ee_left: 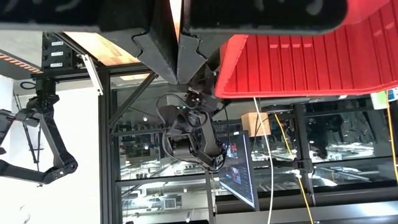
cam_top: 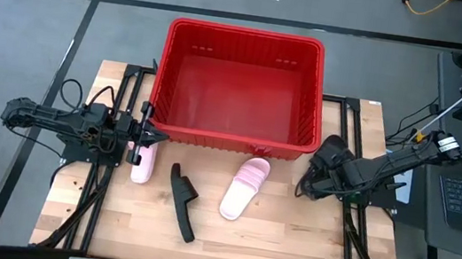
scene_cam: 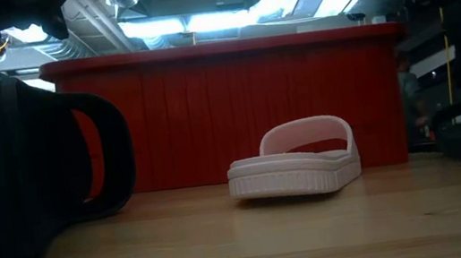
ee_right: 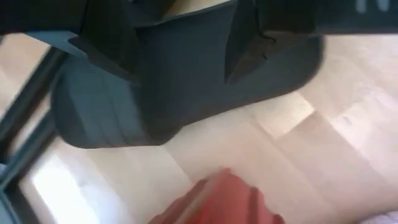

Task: Pick and place slides into bin
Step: Put the right black slide into the bin

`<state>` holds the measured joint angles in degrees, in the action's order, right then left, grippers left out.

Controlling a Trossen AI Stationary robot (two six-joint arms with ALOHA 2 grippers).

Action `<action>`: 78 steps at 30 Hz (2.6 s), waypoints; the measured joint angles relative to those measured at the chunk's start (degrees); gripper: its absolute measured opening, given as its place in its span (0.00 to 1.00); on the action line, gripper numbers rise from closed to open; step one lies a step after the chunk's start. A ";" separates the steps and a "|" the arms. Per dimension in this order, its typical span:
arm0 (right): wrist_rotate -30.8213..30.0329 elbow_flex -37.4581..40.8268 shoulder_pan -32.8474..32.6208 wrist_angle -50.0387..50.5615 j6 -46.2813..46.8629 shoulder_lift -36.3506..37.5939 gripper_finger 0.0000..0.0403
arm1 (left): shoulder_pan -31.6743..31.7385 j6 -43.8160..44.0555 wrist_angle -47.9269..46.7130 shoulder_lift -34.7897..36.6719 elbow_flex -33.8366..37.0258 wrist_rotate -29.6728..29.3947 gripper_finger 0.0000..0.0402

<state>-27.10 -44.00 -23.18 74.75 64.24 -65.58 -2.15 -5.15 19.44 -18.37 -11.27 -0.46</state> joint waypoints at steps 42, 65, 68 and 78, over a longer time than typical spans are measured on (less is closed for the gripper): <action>4.49 0.20 -0.02 3.88 9.81 0.07 0.55 | -0.01 -0.07 0.00 0.00 0.00 -0.01 0.02; 7.27 -0.22 1.25 6.24 12.99 -11.67 0.31 | 0.00 -0.11 0.05 -0.02 0.00 -0.01 0.02; 8.09 -1.17 1.25 6.24 12.96 -11.58 0.31 | 0.00 -0.11 0.07 0.00 0.00 -0.01 0.01; 8.24 -7.22 1.25 11.56 13.15 -11.43 0.31 | 0.00 -0.09 0.07 0.00 0.00 -0.01 0.01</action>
<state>-18.87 -51.22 -21.93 86.31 77.38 -77.01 -2.16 -5.23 19.51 -18.37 -11.27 -0.47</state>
